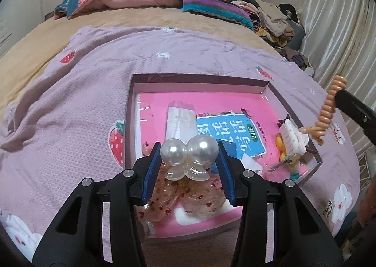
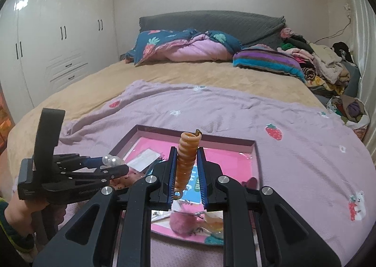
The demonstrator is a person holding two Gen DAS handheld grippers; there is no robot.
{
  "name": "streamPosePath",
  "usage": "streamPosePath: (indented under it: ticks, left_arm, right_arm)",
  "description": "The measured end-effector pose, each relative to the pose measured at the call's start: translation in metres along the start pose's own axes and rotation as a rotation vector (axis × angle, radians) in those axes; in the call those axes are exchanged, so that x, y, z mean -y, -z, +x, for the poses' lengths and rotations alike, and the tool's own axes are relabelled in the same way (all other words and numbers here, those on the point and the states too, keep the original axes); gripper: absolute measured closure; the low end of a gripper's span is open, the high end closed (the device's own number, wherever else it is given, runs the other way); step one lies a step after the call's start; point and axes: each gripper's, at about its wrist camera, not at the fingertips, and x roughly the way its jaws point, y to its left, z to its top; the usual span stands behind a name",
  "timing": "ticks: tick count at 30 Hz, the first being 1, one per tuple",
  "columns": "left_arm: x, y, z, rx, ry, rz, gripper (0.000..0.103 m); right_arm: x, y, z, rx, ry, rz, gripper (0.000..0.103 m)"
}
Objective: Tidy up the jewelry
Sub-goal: 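Carry the pearl earrings and spiral hair tie over the tray with both tools, then open the left tool to drop the pearls while the right tool releases the hair tie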
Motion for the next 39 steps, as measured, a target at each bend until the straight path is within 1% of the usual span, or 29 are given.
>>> streamPosePath:
  ticks: [10, 15, 23, 24, 25, 26, 27, 29, 32, 34, 35, 37, 39]
  left_arm:
    - [-0.008, 0.000, -0.004, 0.011, -0.008, -0.020, 0.065]
    - [-0.009, 0.000, -0.005, 0.013, -0.009, -0.023, 0.065]
    - [-0.010, 0.001, -0.007, 0.016, -0.016, -0.027, 0.064]
    - [-0.011, 0.001, -0.007, 0.015, -0.016, -0.030, 0.064]
    - [-0.011, 0.001, -0.007, 0.013, -0.016, -0.032, 0.064]
    - [-0.012, 0.002, -0.008, 0.014, -0.017, -0.034, 0.063]
    - [-0.013, 0.002, -0.008, 0.015, -0.019, -0.036, 0.057]
    - [-0.015, 0.004, -0.011, 0.021, -0.021, -0.044, 0.052]
    - [-0.015, 0.005, -0.014, 0.023, -0.022, -0.045, 0.051]
    - [-0.016, 0.005, -0.016, 0.029, -0.022, -0.048, 0.049]
    - [-0.017, 0.004, -0.017, 0.031, -0.022, -0.049, 0.046]
    - [-0.019, 0.004, -0.017, 0.032, -0.025, -0.052, 0.043]
    - [-0.020, 0.005, -0.018, 0.031, -0.023, -0.058, 0.040]
  right_arm:
    - [-0.012, 0.021, 0.038, -0.096, -0.028, -0.022, 0.087]
    - [-0.018, 0.030, 0.047, -0.122, -0.043, -0.019, 0.087]
    - [-0.028, 0.041, 0.056, -0.157, -0.093, -0.027, 0.087]
    - [-0.029, 0.042, 0.056, -0.159, -0.104, -0.026, 0.087]
    - [-0.029, 0.042, 0.058, -0.169, -0.138, -0.010, 0.087]
    - [-0.028, 0.042, 0.058, -0.174, -0.158, 0.008, 0.087]
    - [-0.025, 0.042, 0.058, -0.171, -0.167, 0.032, 0.087]
    - [-0.022, 0.040, 0.059, -0.170, -0.166, 0.045, 0.087]
    - [-0.019, 0.039, 0.059, -0.165, -0.158, 0.058, 0.086]
    - [-0.018, 0.041, 0.058, -0.170, -0.163, 0.069, 0.085]
    - [-0.018, 0.042, 0.057, -0.171, -0.163, 0.071, 0.084]
    - [-0.018, 0.043, 0.056, -0.174, -0.162, 0.078, 0.076]
    - [-0.018, 0.043, 0.054, -0.169, -0.166, 0.084, 0.073]
